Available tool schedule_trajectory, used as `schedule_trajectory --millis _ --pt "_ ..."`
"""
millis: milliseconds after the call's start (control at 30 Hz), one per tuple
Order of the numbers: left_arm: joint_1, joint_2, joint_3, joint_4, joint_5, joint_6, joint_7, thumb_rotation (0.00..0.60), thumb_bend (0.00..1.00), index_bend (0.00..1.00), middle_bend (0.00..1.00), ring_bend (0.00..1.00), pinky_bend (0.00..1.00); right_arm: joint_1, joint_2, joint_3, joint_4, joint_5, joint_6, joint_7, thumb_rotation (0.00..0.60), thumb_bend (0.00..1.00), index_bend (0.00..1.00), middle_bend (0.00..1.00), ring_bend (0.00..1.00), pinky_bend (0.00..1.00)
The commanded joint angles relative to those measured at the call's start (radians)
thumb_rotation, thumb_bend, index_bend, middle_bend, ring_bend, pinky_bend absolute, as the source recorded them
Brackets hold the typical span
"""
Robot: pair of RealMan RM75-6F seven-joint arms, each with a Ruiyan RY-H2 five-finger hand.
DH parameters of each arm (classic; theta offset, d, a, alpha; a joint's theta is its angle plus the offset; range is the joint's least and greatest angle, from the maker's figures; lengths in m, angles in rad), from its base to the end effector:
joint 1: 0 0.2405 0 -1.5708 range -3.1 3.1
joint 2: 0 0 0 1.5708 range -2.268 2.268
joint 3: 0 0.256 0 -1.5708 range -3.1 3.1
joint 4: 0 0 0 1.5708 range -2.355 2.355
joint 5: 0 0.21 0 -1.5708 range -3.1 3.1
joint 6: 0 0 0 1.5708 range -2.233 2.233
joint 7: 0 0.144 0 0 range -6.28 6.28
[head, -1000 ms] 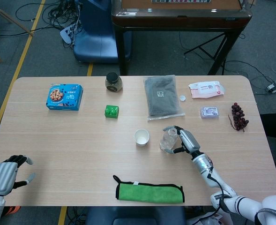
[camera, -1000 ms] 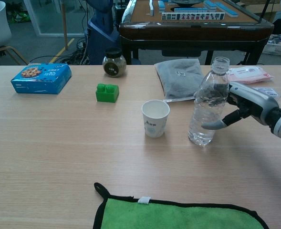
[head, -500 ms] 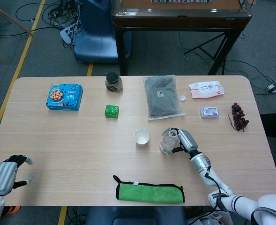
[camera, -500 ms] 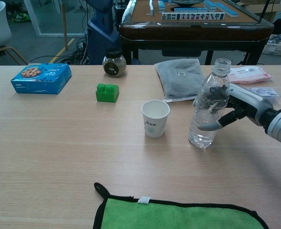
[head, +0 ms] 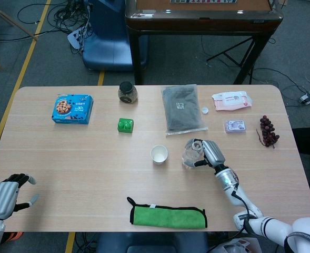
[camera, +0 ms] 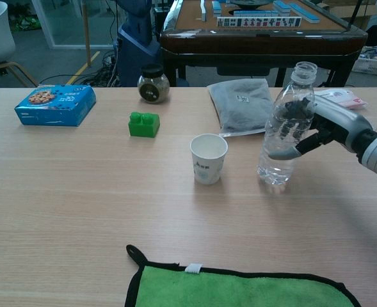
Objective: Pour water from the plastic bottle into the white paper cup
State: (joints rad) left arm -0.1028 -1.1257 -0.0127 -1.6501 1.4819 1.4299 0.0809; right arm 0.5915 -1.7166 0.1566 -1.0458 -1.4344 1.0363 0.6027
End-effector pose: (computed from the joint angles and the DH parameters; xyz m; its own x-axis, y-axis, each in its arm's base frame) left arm -0.3079 0.1775 0.1419 0.4289 0.0905 0.8988 0.9030 -0.0156 -0.4293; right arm -0.2248 -0.3415 -0.0319 -0.1580 -0.3356 0.9286 -0.9580 -0.1759 -0.2266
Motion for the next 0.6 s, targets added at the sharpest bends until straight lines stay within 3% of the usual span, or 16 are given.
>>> schedule_trajectory --millis 33,167,600 --pt "0.0 0.002 -0.001 -0.001 -0.002 0.0 0.0 0.6 0.2 0.47 0.42 0.35 0.53 0.009 0.017 0.014 -0.016 0.01 0.002 -0.065 0.6 0.18 0.59 0.58 0.51 0.55" --pt "0.0 -0.001 -0.006 0.006 0.012 0.017 -0.017 0.6 0.2 0.47 0.42 0.35 0.53 0.032 0.052 0.037 -0.059 0.042 -0.017 -0.244 0.6 0.18 0.59 0.58 0.51 0.55" --pt "0.004 0.018 -0.012 -0.01 0.002 0.021 -0.019 0.6 0.2 0.47 0.42 0.35 0.53 0.102 0.125 0.088 -0.19 0.185 -0.111 -0.633 0.6 0.19 0.59 0.58 0.51 0.55"
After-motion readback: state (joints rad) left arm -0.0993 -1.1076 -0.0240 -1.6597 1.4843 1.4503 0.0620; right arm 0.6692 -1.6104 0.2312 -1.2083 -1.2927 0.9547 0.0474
